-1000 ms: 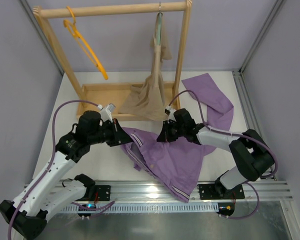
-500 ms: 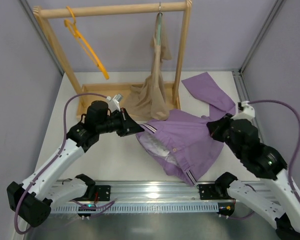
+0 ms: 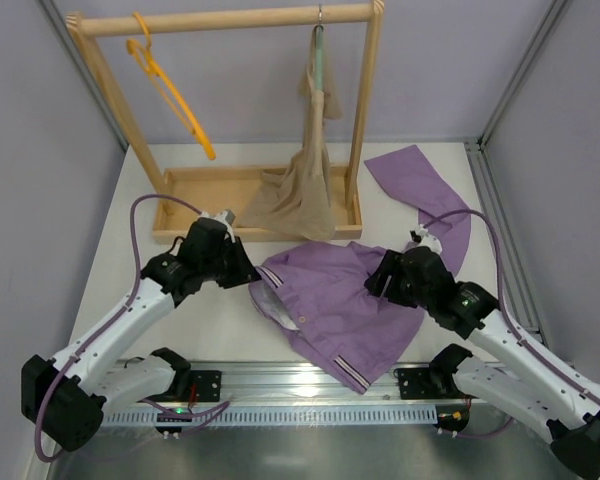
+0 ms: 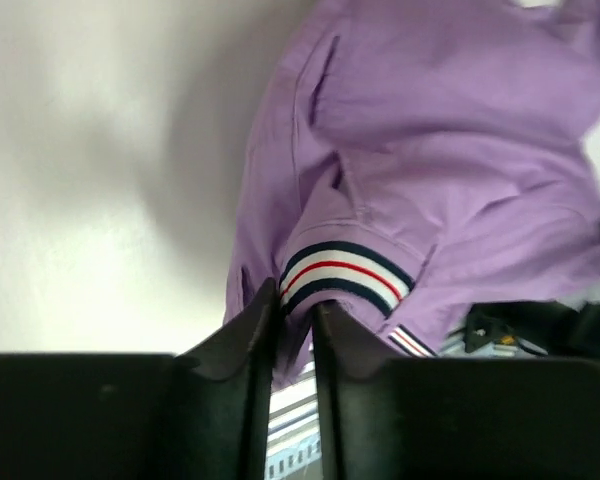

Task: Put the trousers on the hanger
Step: Fold the trousers

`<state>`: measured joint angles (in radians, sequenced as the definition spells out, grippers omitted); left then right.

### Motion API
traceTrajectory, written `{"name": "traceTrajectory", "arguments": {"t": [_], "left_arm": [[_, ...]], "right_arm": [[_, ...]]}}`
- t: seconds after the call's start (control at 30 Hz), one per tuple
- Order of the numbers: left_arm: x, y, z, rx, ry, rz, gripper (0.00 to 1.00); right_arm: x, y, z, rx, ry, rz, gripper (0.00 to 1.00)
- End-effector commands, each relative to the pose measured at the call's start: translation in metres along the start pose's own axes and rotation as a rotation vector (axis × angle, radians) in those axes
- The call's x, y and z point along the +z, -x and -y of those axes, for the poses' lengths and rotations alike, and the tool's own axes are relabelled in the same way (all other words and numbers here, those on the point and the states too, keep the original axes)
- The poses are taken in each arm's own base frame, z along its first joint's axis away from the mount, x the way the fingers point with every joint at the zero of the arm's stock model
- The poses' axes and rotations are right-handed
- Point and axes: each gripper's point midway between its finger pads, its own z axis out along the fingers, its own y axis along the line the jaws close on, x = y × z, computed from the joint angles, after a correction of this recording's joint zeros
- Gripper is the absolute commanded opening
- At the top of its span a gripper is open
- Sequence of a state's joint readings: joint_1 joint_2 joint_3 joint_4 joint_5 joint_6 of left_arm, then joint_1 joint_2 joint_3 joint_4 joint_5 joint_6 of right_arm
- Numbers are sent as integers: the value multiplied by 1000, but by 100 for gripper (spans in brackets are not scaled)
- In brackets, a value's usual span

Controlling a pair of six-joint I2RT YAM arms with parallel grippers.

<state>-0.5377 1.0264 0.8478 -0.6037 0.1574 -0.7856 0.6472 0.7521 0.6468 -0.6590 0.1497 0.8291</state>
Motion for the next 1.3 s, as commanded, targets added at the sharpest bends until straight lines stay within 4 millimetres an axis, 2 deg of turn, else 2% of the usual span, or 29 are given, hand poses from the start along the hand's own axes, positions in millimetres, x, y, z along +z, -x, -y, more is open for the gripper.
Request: {"name": "traceTrajectory", "arguments": {"t": [0.0, 0.03, 0.1, 0.13, 0.17, 0.2, 0.23, 0.27, 0.3, 0.37, 0.43, 0.47, 0.53, 0.57, 0.6, 0.7, 0.8, 0.83, 0.87, 0.93, 1.0, 1.07, 1.17, 1.2, 1.27], "left_arm": [[-2, -5, -41, -12, 178, 29, 23], [-4, -3, -49, -23, 223, 44, 26], [-7, 0, -60, -46, 297, 58, 36], [-10, 0, -71, -68, 366, 68, 45], [-13, 4, -73, -77, 380, 81, 50], [-14, 4, -75, -89, 398, 86, 55], [-15, 5, -74, -102, 394, 91, 65], [-14, 4, -73, -124, 383, 95, 69], [-14, 3, -71, -138, 372, 97, 78], [-12, 4, -63, -166, 317, 109, 85], [-6, -1, -58, -172, 268, 94, 87], [-3, -5, -52, -165, 226, 72, 87], [3, -8, -54, -160, 221, 57, 87], [6, -11, -60, -157, 247, 42, 87], [7, -12, -69, -155, 293, 40, 88], [15, -18, -92, -197, 369, 15, 91], [28, -25, -108, -284, 371, -16, 91], [35, -24, -96, -326, 290, -27, 90], [41, -31, -97, -350, 266, -46, 90], [50, -31, -88, -402, 189, -46, 88], [53, -30, -84, -419, 164, -48, 85], [55, -35, -90, -433, 195, -59, 82], [56, -39, -101, -439, 244, -57, 68], [57, -42, -105, -446, 253, -58, 53], [57, -40, -105, -441, 247, -46, 32]], "right_arm": [[-21, 68, -16, 39, -40, 244, 70], [-20, 82, -17, 35, -86, 272, 70], [-18, 104, 0, 53, -210, 336, 72], [-18, 117, -3, 62, -227, 349, 72], [-7, 119, 2, 62, -274, 321, 72], [-2, 125, 8, 81, -303, 311, 72], [1, 136, 10, 121, -306, 302, 72], [13, 138, 15, 129, -329, 280, 71], [17, 141, 16, 138, -329, 274, 71], [28, 145, 12, 128, -298, 257, 71], [42, 137, 11, 95, -280, 217, 71], [49, 134, 4, 84, -234, 195, 71], [60, 115, 10, 32, -219, 130, 71], [64, 107, 2, 17, -162, 96, 71], [68, 93, 7, -14, -148, 56, 70], [66, 86, 2, -49, -81, 59, 71], [64, 83, 9, -97, -101, 57, 72], [64, 84, 10, -105, -102, 56, 72], [63, 83, 11, -104, -107, 51, 72], [63, 77, 12, -97, -99, 42, 72], [65, 69, 17, -91, -96, 30, 72], [65, 65, 19, -81, -95, 29, 71], [67, 60, 24, -67, -100, 35, 72], [69, 60, 26, -64, -109, 35, 72], [70, 65, 27, -48, -125, 58, 72]]}}
